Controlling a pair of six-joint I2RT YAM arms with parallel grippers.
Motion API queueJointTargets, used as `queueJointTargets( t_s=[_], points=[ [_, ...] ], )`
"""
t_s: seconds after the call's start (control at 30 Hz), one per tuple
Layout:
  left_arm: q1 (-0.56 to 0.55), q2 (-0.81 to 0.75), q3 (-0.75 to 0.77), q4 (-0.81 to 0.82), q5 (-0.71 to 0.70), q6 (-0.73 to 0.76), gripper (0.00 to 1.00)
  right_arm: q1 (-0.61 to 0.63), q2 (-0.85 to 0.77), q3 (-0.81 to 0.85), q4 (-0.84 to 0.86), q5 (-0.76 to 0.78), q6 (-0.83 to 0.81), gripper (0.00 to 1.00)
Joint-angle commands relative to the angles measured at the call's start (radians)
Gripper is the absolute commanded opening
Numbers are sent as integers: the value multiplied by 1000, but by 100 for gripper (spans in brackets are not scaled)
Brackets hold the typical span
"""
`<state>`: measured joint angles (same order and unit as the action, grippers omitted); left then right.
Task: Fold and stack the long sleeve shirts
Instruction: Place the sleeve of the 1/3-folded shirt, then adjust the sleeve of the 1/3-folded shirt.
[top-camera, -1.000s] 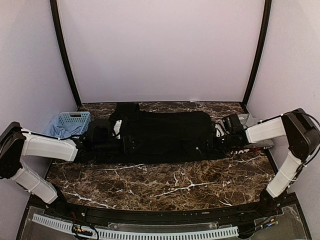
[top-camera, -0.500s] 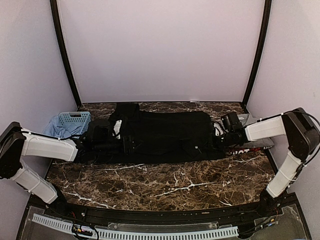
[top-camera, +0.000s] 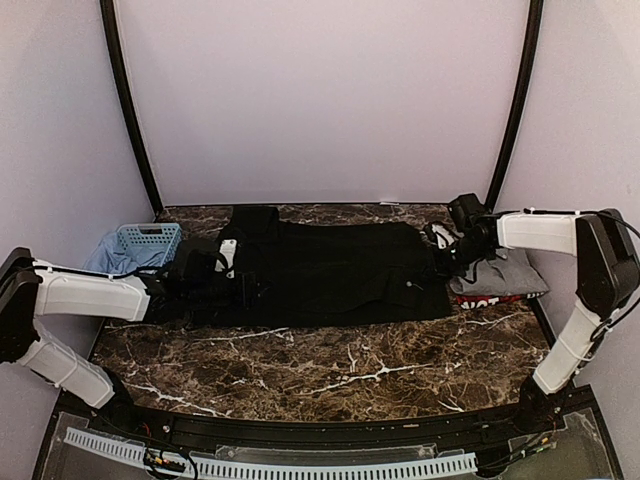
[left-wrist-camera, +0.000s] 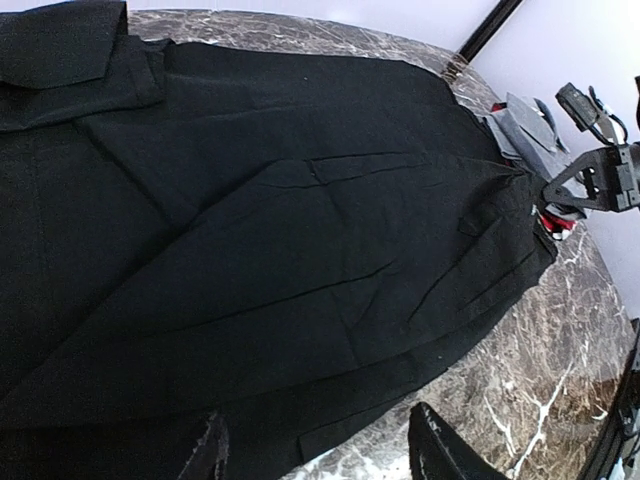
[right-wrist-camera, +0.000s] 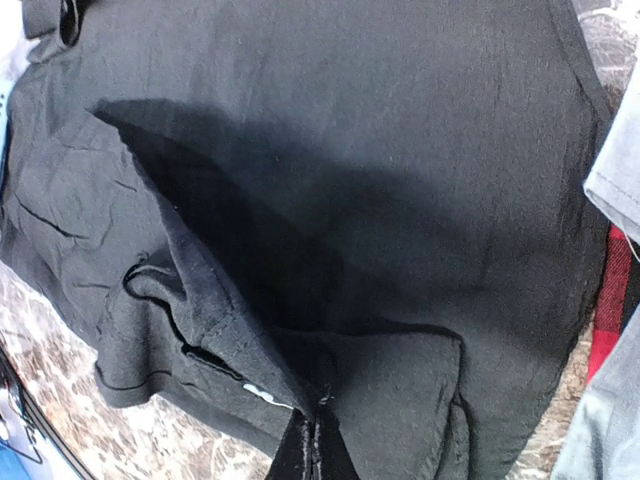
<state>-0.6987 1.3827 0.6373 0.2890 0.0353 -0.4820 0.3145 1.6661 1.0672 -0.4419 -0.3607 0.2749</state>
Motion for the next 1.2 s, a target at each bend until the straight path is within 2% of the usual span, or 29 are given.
queueJointTargets(
  t_s=[0.0, 0.1, 0.23, 0.43, 0.67, 0.87, 1.17],
  points=[
    [-4, -10, 23, -45, -131, 67, 60, -4, 28, 50, -125, 11, -77, 0],
    [-4, 34, 29, -28, -161, 82, 60, -5, 37, 67, -149, 32, -86, 0],
    [-4, 101, 46, -17, -180, 93, 60, -8, 53, 77, -150, 57, -83, 6],
    [-4, 175, 49, 2, -228, 93, 60, -15, 49, 77, -98, 120, -28, 18],
    [-8, 225, 45, 4, -269, 98, 60, -4, 30, 1, 3, 56, 27, 33],
    [-19, 225, 15, 31, -294, 95, 61, 36, 49, -72, 100, 36, 83, 33],
    [-31, 218, -1, 40, -296, 82, 61, 94, 77, -126, 157, 31, 119, 30]
  ],
)
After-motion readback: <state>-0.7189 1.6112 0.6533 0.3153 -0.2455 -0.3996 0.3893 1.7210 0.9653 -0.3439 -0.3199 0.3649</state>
